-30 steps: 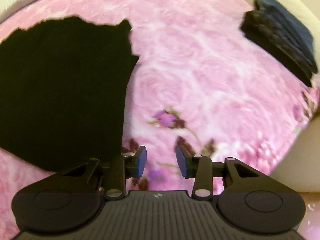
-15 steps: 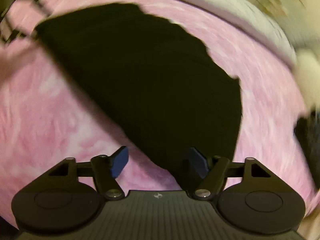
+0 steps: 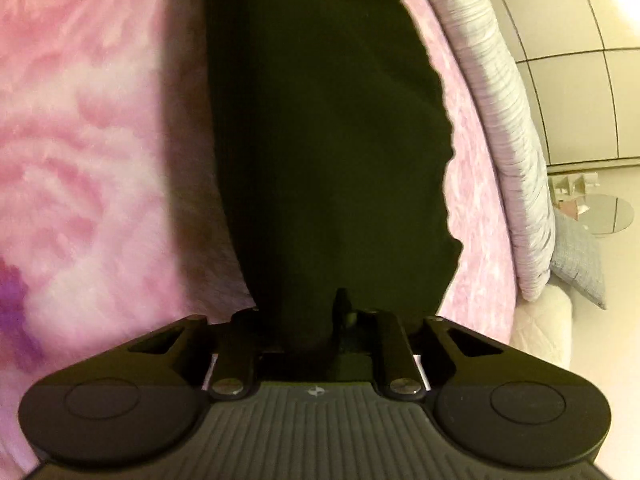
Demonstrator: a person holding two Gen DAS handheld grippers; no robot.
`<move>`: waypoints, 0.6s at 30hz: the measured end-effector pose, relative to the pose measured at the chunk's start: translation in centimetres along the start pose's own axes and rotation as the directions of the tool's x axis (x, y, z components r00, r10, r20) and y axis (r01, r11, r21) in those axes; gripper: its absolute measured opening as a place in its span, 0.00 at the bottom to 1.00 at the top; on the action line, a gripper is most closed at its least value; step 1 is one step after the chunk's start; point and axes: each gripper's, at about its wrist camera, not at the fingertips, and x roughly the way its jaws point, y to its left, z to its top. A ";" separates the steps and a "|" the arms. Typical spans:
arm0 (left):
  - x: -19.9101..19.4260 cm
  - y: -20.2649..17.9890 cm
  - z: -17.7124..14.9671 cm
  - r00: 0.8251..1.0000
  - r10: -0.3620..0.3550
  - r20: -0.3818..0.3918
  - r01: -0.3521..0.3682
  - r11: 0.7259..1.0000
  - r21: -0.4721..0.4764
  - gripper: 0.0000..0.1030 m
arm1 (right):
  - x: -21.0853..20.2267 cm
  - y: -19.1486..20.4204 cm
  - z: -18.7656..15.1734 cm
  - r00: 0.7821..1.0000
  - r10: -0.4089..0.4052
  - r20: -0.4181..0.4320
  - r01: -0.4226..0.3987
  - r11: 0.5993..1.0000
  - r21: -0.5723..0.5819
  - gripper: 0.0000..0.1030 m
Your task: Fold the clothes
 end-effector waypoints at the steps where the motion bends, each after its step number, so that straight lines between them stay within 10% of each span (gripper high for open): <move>1: -1.1 0.0 0.6 1.000 -0.010 0.005 0.010 1.000 -0.005 0.16 | -0.4 -0.8 -0.9 1.000 -0.015 0.013 0.015 1.000 -0.002 0.12; 11: -12.4 -10.9 14.8 0.973 -0.227 0.033 0.229 0.969 -0.094 0.17 | -3.8 -6.5 -12.4 0.998 -0.052 -0.022 0.050 0.993 -0.103 0.14; 18: -14.5 -12.5 14.5 0.939 -0.340 0.048 0.343 0.928 -0.142 0.26 | -2.7 -4.9 -17.1 0.985 0.005 -0.170 -0.002 1.000 0.020 0.40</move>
